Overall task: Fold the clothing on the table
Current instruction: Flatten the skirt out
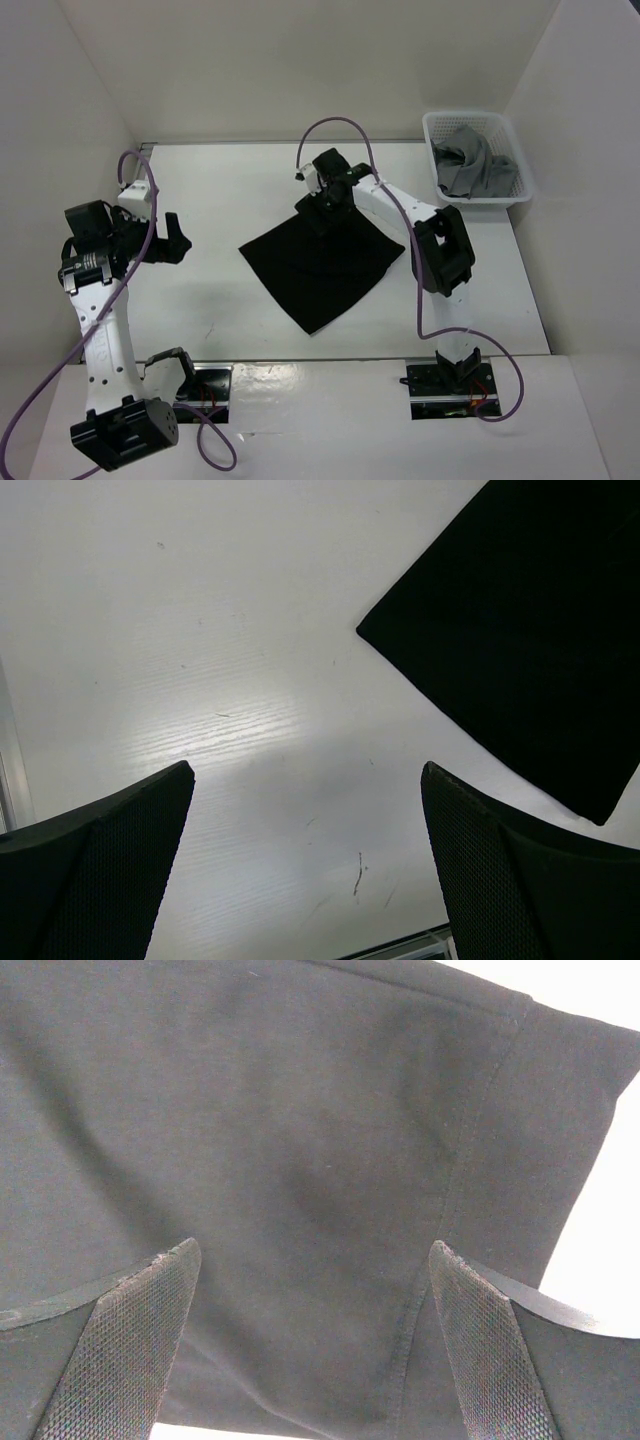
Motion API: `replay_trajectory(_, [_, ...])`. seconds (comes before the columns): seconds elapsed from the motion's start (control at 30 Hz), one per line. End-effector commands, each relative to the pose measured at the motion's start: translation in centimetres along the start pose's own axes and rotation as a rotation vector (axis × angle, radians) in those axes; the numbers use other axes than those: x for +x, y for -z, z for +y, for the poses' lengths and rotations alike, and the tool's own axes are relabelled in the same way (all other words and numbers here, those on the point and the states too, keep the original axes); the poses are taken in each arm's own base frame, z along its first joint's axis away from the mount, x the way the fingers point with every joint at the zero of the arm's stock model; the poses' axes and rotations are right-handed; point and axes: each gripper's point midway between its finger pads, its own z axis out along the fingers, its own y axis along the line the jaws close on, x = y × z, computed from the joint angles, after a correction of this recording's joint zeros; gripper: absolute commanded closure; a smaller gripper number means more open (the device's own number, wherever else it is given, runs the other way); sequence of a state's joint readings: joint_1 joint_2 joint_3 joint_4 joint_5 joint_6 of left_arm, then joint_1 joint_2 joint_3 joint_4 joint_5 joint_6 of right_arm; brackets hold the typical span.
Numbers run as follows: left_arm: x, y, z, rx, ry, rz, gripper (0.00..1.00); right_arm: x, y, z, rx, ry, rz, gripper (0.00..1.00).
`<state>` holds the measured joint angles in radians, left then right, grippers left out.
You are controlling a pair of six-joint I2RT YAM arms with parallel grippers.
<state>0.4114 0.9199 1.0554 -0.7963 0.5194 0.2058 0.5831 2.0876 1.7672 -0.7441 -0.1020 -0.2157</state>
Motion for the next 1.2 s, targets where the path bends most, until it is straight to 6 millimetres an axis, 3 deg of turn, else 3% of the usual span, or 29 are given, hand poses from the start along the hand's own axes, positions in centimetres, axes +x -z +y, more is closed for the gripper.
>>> replay_trajectory(0.0, [-0.4, -0.1, 0.4, -0.011, -0.003, -0.020, 0.00, 0.3, -1.1, -1.1, 0.024, -0.051, 0.002, 0.01])
replay_trajectory(0.1, [-0.3, -0.3, 0.5, -0.009, 0.002, -0.012, 0.00, 1.2, -1.1, -2.0, 0.031, -0.092, 0.024, 0.01])
replay_trajectory(0.3, [-0.3, -0.3, 0.5, -0.009, 0.002, -0.012, 0.00, 2.6, -1.4, -1.7, 0.022, -0.097, 0.076, 0.01])
replay_trajectory(0.5, [-0.2, -0.3, 0.6, -0.017, 0.011, -0.010, 0.00, 5.0, -3.5, -1.6, 0.018, -0.125, 0.174, 0.01])
replay_trajectory(0.73, [-0.1, -0.5, 0.7, -0.015, 0.016, -0.002, 0.00, 5.6, -5.3, -2.2, 0.049, -0.146, 0.212, 0.01])
replay_trajectory(0.87, [-0.1, -0.5, 0.7, -0.015, 0.016, -0.002, 0.00, 4.8, -6.7, -3.0, 0.077, -0.152, 0.207, 0.01])
replay_trajectory(0.9, [-0.1, -0.5, 0.7, -0.015, 0.016, -0.002, 0.00, 3.7, -6.7, -3.2, 0.080, -0.150, 0.186, 0.01])
replay_trajectory(0.97, [-0.1, -0.5, 0.8, -0.024, 0.016, 0.000, 0.00, 4.0, -7.9, -3.4, 0.073, -0.129, 0.218, 0.01])
replay_trajectory(1.0, [-0.1, -0.5, 0.8, -0.024, 0.016, 0.000, 0.00, 2.2, -7.8, -3.7, 0.068, -0.119, 0.180, 0.01])
replay_trajectory(1.07, [-0.1, -0.5, 0.8, -0.024, 0.016, 0.000, 0.00, 1.8, -8.2, -3.9, 0.062, -0.096, 0.198, 0.01])
replay_trajectory(1.13, [-0.1, -0.5, 0.8, -0.024, 0.016, 0.000, 0.00, -0.2, -9.3, -3.8, 0.047, -0.024, 0.174, 0.01])
replay_trajectory(1.17, [0.0, -0.7, 0.9, -0.022, 0.021, 0.008, 0.00, 0.1, -9.4, -3.1, 0.032, 0.003, 0.210, 0.01])
